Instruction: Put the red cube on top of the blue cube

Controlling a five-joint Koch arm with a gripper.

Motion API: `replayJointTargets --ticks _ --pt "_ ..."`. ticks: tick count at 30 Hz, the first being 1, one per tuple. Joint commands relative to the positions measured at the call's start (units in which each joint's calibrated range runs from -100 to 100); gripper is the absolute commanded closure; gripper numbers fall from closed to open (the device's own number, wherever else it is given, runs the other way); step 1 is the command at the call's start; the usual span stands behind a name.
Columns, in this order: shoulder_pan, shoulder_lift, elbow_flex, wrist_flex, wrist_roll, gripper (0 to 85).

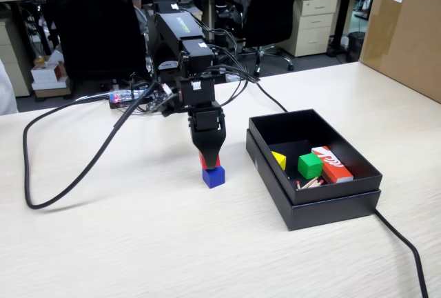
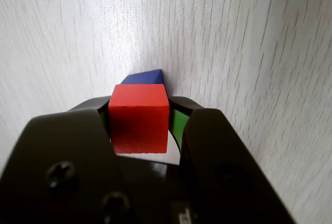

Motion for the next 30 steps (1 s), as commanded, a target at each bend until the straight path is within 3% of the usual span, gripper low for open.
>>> replayJointTargets --ticks 1,6,8,12,16,23,25,30 --pt "0.0 -1.3 5.0 2.9 0.1 84.5" --pt "0.0 -1.1 4.8 3.6 0.1 84.2" --pt "0.0 -1.1 4.1 3.5 0.1 73.0" --pt "0.0 -1.2 2.7 3.5 0.0 66.1" --pt "0.0 -1.2 1.0 3.5 -0.1 50.4" --pt "0.0 -2.5 1.2 3.5 -0.3 48.9" --pt "0.0 -3.8 1.2 2.7 -0.3 42.2" --pt "0.1 -12.0 -0.5 1.8 -0.6 41.5"
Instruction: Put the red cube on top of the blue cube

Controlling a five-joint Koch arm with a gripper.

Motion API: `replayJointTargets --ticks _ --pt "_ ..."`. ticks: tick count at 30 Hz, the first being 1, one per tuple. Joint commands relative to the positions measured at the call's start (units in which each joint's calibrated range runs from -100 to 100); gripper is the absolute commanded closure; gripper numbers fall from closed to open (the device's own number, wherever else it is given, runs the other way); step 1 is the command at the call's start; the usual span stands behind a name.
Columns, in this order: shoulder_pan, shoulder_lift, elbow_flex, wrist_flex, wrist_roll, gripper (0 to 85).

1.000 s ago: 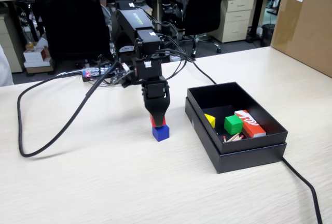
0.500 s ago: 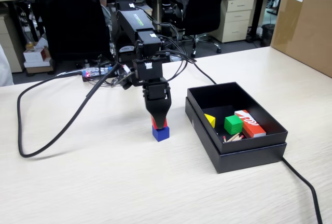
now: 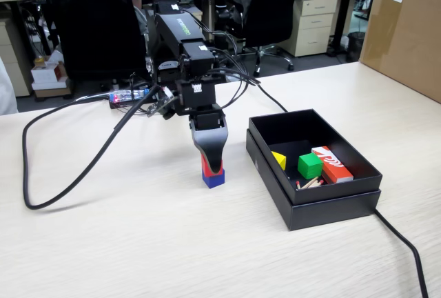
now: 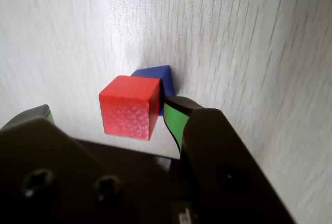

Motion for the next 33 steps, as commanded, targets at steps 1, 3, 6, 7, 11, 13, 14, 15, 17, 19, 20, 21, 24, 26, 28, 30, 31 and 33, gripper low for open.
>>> replayJointTargets --ticks 1,3,6,7,11,13,14,15,17,19,20,21,24,26,28,30,31,33 --pt "0.2 -11.7 0.2 -0.4 -0.4 41.2" --pt "0.4 -16.5 -1.0 -1.2 -0.7 39.5" --pt "0.7 -25.0 -3.7 -2.3 -0.9 38.8" --pt "0.8 -28.3 -5.2 -2.4 -1.2 38.7" --pt "0.4 -40.7 -12.3 -2.3 -2.7 36.3" --pt "0.1 -45.1 -15.1 -2.3 -3.3 36.3" --pt "-0.1 -47.1 -17.0 -2.2 -3.6 36.3" --pt "-0.2 -51.2 -21.5 -1.6 -4.0 36.0" --pt "-0.2 -55.3 -26.2 -0.8 -4.1 35.6" --pt "-0.2 -59.0 -30.4 -0.3 -4.1 35.5" --pt "-0.3 -60.8 -32.4 0.5 -4.1 35.2" --pt "-0.4 -62.4 -34.4 1.5 -4.0 35.2" --pt "-0.9 -66.8 -40.8 4.9 -3.3 35.4" --pt "-1.0 -69.6 -45.7 8.7 -2.9 35.4" --pt "-1.0 -71.8 -50.0 11.9 -2.8 35.4" --pt "-0.8 -74.3 -53.9 14.4 -2.7 35.4" --pt "-0.7 -75.6 -55.6 15.3 -2.6 35.4" --pt "-0.7 -78.9 -60.1 18.8 -2.5 35.4"
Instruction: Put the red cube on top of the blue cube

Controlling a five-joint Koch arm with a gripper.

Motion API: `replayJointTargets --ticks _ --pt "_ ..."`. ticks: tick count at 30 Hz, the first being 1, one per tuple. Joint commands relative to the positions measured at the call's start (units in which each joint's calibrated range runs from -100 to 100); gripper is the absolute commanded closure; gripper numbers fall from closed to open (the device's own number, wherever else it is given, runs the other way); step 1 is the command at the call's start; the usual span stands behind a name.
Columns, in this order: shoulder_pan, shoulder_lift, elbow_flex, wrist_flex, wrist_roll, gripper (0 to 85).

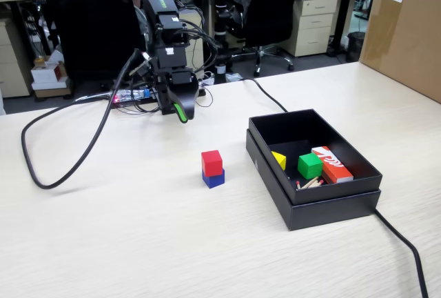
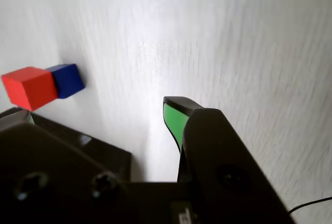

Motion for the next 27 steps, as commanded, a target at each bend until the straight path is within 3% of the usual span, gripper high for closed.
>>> replayJointTargets --ticks 1,21,27 --pt "0.0 -5.9 -2.6 6.5 0.4 35.4" --pt "0.7 -14.4 -42.0 39.2 0.0 37.4" --pt "0.8 -14.4 -43.1 40.1 0.0 37.8"
